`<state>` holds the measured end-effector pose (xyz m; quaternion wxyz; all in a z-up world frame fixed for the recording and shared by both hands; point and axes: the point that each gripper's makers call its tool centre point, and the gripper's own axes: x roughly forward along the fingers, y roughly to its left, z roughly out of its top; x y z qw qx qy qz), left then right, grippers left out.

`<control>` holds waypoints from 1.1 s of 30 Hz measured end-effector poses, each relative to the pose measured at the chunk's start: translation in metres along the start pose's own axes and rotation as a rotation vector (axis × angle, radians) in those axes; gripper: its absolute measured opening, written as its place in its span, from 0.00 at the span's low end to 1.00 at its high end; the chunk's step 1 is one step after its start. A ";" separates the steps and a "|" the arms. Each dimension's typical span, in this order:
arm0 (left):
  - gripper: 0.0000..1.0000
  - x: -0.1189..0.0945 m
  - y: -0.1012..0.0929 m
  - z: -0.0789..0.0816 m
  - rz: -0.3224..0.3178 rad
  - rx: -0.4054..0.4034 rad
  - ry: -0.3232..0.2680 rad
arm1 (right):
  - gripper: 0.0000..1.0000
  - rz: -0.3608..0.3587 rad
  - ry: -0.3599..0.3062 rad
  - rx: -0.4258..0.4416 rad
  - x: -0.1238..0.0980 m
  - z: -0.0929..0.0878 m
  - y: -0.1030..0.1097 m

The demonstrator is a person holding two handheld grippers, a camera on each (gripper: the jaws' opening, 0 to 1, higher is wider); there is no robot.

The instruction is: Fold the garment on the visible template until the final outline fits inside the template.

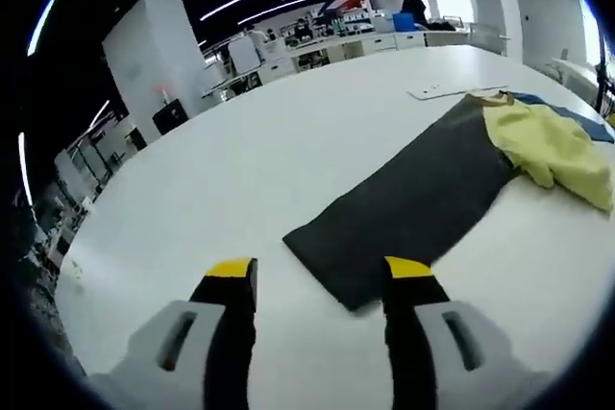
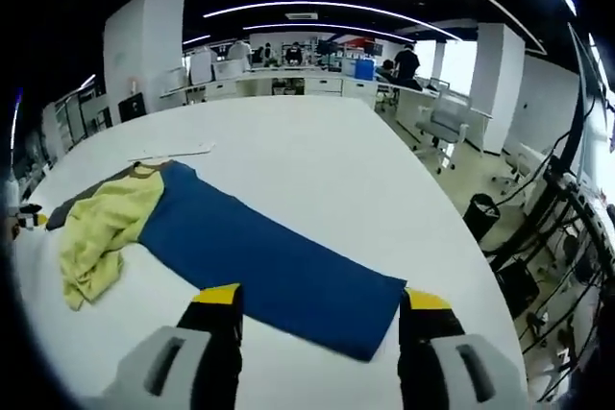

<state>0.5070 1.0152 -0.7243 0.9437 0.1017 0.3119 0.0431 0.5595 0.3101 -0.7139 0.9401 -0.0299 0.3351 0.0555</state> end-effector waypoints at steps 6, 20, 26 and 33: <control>0.80 -0.015 -0.015 0.007 -0.052 0.014 -0.034 | 0.85 0.112 -0.025 0.024 -0.002 0.015 0.035; 0.99 -0.064 -0.037 0.029 -0.171 0.019 -0.161 | 0.99 0.404 -0.024 -0.114 -0.024 0.018 0.141; 0.99 -0.084 -0.053 0.028 -0.207 0.034 -0.175 | 0.99 0.541 0.002 -0.234 -0.039 0.008 0.197; 0.99 -0.104 -0.073 0.022 -0.251 0.022 -0.181 | 0.95 0.666 0.008 -0.288 -0.049 0.005 0.242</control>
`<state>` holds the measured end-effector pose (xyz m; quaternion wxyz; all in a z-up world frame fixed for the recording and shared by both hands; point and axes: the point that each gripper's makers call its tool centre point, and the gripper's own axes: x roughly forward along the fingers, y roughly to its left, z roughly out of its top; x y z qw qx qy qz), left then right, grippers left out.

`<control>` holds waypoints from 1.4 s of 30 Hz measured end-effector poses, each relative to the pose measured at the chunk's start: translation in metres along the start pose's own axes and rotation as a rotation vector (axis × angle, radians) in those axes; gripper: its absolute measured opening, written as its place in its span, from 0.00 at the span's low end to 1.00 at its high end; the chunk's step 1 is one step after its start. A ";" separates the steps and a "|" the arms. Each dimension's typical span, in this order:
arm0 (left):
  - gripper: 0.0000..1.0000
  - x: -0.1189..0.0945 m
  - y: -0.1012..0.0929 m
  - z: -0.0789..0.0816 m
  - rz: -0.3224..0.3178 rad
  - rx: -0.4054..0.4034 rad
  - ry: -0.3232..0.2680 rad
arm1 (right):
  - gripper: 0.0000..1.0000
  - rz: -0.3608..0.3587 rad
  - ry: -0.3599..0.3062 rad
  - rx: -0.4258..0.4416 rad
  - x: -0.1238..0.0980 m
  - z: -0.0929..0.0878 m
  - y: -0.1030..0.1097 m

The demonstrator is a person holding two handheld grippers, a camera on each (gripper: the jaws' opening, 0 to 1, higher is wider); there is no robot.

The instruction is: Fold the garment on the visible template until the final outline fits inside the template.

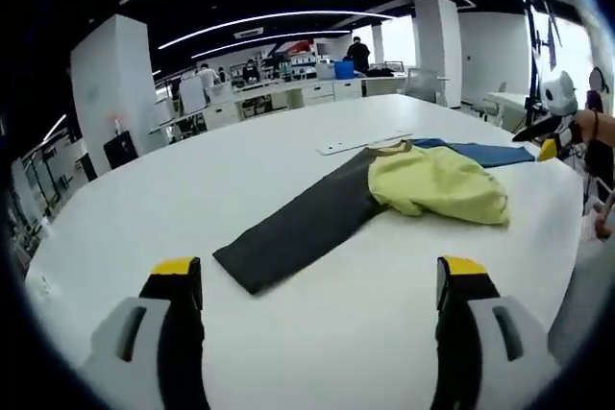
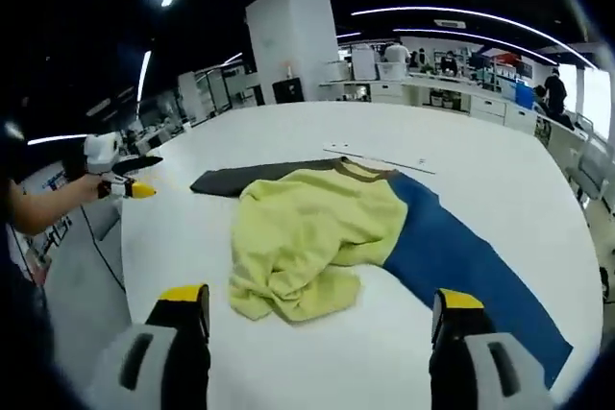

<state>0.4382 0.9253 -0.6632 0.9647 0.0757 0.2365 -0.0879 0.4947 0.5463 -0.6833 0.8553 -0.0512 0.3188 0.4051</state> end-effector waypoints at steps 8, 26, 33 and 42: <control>0.99 -0.013 -0.031 -0.002 -0.063 -0.002 -0.001 | 0.81 0.094 0.041 -0.115 0.027 -0.007 0.048; 0.95 -0.037 -0.068 -0.009 -0.123 0.025 0.000 | 0.32 0.106 0.172 -0.334 0.086 -0.039 0.081; 0.98 -0.042 -0.075 -0.014 -0.129 0.077 0.024 | 0.26 0.088 0.210 -0.351 0.100 -0.052 0.076; 0.96 -0.039 -0.076 -0.023 -0.149 0.059 0.031 | 0.14 0.065 0.192 -0.335 0.104 -0.050 0.068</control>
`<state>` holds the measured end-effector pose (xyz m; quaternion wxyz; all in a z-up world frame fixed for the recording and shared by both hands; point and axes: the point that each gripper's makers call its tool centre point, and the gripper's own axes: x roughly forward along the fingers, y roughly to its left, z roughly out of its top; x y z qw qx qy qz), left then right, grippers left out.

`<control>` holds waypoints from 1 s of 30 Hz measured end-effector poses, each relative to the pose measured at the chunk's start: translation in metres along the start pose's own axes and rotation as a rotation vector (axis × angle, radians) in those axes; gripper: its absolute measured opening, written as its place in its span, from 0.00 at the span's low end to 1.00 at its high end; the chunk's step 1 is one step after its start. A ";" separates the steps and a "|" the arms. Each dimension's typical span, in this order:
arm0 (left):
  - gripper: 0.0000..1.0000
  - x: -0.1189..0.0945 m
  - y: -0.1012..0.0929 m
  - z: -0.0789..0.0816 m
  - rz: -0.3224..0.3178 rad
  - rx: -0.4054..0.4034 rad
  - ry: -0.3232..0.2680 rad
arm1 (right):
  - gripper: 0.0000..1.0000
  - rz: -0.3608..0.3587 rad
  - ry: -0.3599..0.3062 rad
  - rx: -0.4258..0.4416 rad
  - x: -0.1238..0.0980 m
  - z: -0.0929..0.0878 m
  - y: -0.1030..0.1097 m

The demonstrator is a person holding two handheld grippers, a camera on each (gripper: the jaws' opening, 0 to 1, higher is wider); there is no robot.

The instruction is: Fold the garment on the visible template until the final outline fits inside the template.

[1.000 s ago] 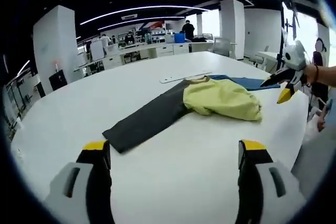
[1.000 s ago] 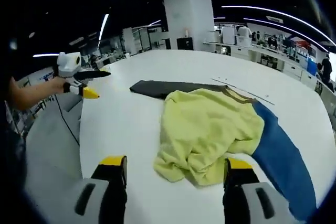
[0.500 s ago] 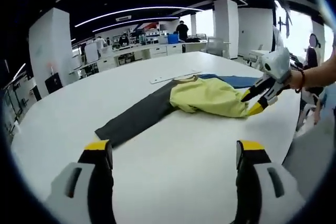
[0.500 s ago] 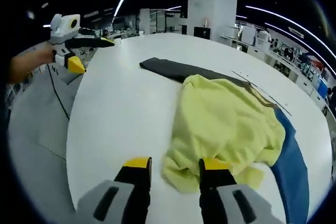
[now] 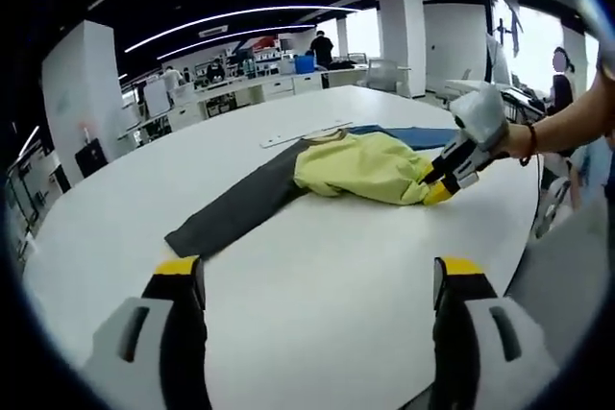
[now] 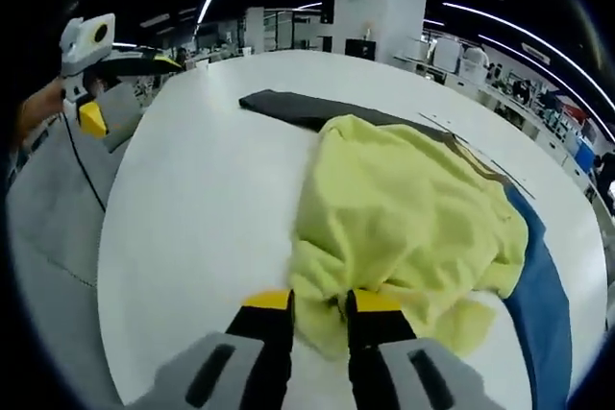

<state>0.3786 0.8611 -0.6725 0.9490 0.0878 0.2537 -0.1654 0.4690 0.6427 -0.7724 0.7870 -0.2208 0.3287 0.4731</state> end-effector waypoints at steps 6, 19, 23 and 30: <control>0.95 0.003 0.000 -0.005 -0.013 0.008 0.009 | 0.00 0.025 -0.023 0.042 -0.013 0.018 -0.004; 0.91 0.009 -0.015 0.005 -0.024 0.012 0.001 | 0.00 0.026 -0.182 0.212 -0.047 0.097 -0.038; 0.88 0.014 -0.018 0.013 -0.016 0.012 -0.012 | 0.00 0.002 -0.194 0.262 -0.042 0.108 -0.057; 0.83 0.022 -0.019 0.019 -0.011 0.003 -0.017 | 0.00 -0.090 -0.188 0.345 -0.030 0.113 -0.095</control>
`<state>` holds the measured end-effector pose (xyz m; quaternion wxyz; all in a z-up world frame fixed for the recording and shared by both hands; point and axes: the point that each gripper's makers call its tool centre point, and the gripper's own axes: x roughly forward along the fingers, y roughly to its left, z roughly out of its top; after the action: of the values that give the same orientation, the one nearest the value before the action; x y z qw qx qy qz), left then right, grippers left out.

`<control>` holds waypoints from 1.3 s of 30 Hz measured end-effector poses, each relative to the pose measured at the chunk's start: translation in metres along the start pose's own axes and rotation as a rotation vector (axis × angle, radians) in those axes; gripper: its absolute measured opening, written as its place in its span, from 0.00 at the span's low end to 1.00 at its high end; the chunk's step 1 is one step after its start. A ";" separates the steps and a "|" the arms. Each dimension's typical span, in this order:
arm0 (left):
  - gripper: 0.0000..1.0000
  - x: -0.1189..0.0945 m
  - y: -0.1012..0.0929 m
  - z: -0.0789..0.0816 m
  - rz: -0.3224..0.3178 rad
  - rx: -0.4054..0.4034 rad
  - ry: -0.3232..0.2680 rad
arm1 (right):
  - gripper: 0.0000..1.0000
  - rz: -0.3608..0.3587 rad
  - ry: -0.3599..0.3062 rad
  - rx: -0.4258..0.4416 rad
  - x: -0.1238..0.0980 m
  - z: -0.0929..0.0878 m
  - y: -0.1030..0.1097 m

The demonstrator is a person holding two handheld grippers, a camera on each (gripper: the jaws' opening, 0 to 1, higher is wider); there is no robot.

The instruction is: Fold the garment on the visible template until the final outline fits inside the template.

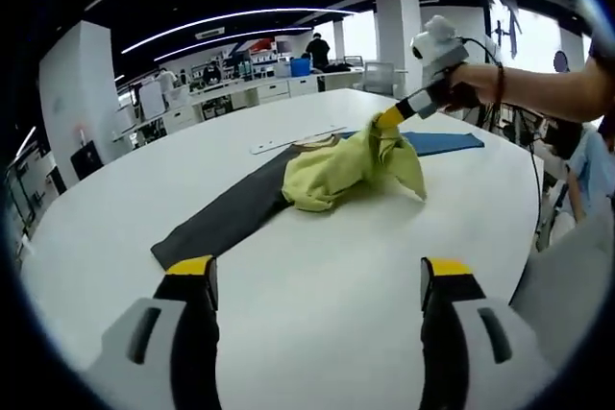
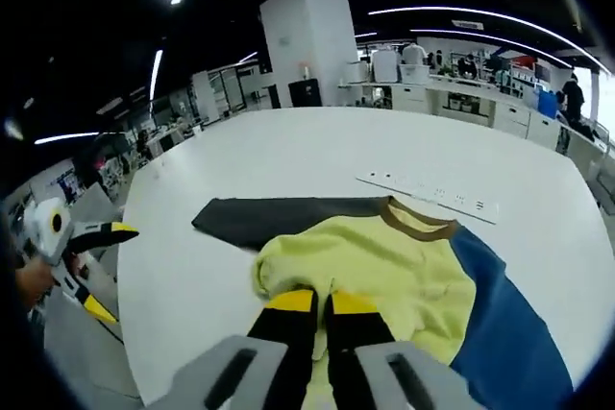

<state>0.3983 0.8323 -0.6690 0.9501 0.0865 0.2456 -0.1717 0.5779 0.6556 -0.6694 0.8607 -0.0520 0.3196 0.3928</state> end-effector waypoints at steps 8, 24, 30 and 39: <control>0.75 0.015 0.004 0.004 0.006 -0.031 -0.001 | 0.00 -0.080 0.016 0.046 0.019 0.005 -0.036; 0.62 0.052 0.000 0.010 -0.002 -0.064 0.008 | 0.00 -0.162 0.156 0.098 0.064 -0.035 -0.078; 0.59 0.057 -0.004 0.010 -0.018 -0.062 0.012 | 0.00 -0.170 0.198 0.094 0.072 -0.050 -0.082; 0.56 0.067 -0.013 0.011 -0.046 -0.083 0.008 | 0.03 -0.123 0.149 0.177 0.068 -0.050 -0.087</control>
<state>0.4533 0.7980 -0.6934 0.9477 0.0418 0.2583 -0.1827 0.6477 0.6224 -0.7632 0.8582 -0.0243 0.4123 0.3047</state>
